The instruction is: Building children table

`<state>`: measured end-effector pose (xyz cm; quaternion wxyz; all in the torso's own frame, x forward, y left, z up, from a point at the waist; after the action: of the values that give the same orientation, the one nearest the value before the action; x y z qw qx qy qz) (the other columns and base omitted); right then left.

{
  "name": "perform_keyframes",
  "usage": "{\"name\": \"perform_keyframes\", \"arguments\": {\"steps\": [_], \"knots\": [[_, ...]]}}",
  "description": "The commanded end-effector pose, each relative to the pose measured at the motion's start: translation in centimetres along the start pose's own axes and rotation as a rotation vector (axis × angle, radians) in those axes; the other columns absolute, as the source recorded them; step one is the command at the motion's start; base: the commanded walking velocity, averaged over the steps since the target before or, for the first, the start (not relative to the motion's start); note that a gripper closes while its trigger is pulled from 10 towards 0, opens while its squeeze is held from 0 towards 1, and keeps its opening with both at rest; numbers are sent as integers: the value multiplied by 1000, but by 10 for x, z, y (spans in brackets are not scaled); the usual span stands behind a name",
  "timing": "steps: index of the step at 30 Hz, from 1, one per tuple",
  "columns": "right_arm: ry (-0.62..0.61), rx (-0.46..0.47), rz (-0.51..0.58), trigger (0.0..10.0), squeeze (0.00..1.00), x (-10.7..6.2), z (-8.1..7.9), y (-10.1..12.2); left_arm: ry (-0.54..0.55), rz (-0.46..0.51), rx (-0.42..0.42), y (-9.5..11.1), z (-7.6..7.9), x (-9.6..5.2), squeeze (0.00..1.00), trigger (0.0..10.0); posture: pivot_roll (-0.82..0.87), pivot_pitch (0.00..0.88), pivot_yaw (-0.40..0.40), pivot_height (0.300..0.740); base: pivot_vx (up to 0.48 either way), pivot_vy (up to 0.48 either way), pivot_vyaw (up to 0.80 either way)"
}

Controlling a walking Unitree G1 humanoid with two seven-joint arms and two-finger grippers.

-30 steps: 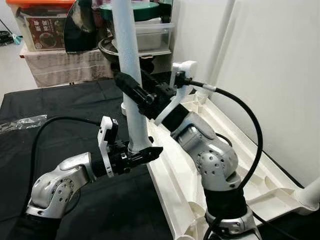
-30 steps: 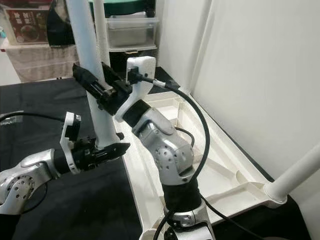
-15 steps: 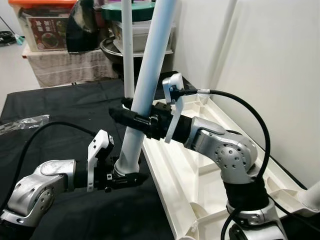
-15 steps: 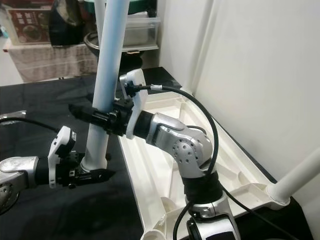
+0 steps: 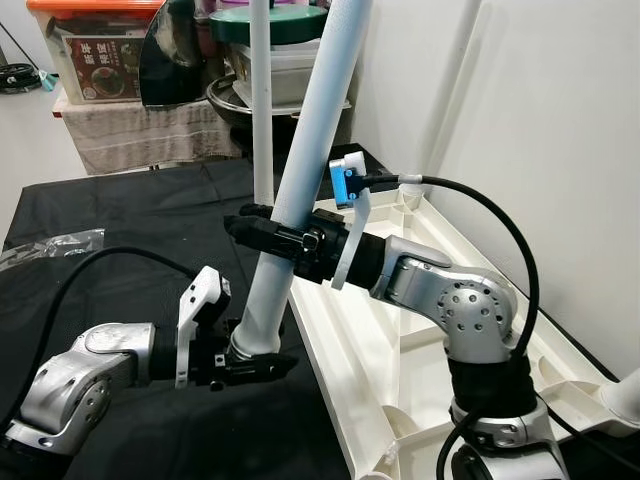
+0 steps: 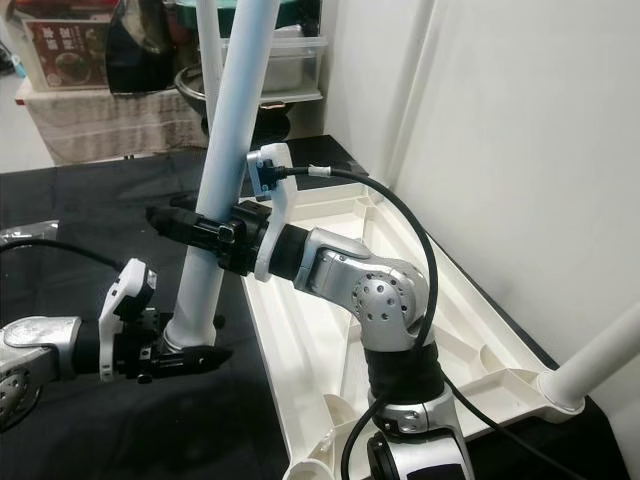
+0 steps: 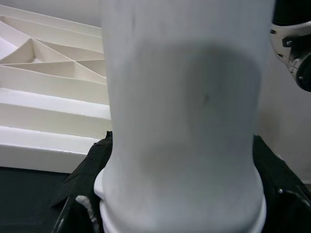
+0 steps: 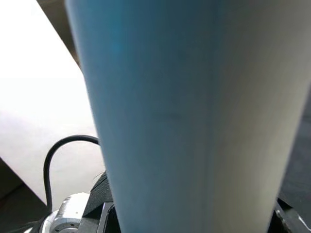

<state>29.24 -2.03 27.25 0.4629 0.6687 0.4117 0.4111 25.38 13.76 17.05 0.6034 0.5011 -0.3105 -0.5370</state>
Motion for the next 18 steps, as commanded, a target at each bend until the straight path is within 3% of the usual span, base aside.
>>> {"name": "perform_keyframes", "arguments": {"steps": [1, 3, 4, 8, 10, 12, 14, 15, 18], "knots": [[12, 29, 34, 0, 0, -1, -1, 8, 1, -20, 67, 0, 0, 1, 0, 10000, 7, 0, -50, 740, 0, 0, 0], [12, 29, 34, 0, 0, -1, -1, 8, 1, -20, 67, 0, 0, 1, 0, 10000, 7, 0, -50, 740, 0, 0, 0], [6, 33, 40, 0, 0, -1, -1, 9, 5, -2, 65, 1, 0, 1, 1000, 10000, -3, 0, -44, 740, 0, 0, 0], [-67, 20, 82, 0, 0, -3, 6, 16, 39, 94, 46, 13, -2, -1, 1000, 10000, -5, 0, -40, 740, 0, 0, 0], [-67, 20, 82, 0, 0, -3, 6, 16, 39, 94, 46, 13, -2, -1, 1000, 10000, -5, 0, -40, 740, 0, 0, 0], [-188, -38, 115, 0, 0, -6, 20, 26, 68, 172, 47, 24, 0, -4, 1000, 10000, -4, 0, -40, 740, 0, 0, 0], [-188, -38, 115, 0, 0, -6, 20, 26, 68, 172, 47, 24, 0, -4, 1000, 10000, -4, 0, -40, 740, 0, 0, 0], [-274, -95, 124, 0, 0, -10, 29, 31, 124, 238, 56, 31, -2, -7, 1000, 10000, -3, 0, -35, 740, 0, 0, 0], [-326, -134, 129, 0, 0, -13, 35, 34, 164, 282, 61, 35, -4, -10, 1000, 10000, -3, 0, -35, 740, 0, 0, 0]]}}
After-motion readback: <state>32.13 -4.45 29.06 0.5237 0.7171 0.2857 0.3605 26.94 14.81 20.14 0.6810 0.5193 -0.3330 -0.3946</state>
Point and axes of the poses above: a point about 5 cm out from each wrist's last joint towards the gripper, its own x axis pointing out of the wrist towards the gripper, its own y axis along the axis of the wrist's last joint, z = x × y, the point moved 2 cm from there along x, pointing out of the wrist towards the gripper, and after that the axes turned 11 degrees about -x, right-handed, at the moved point
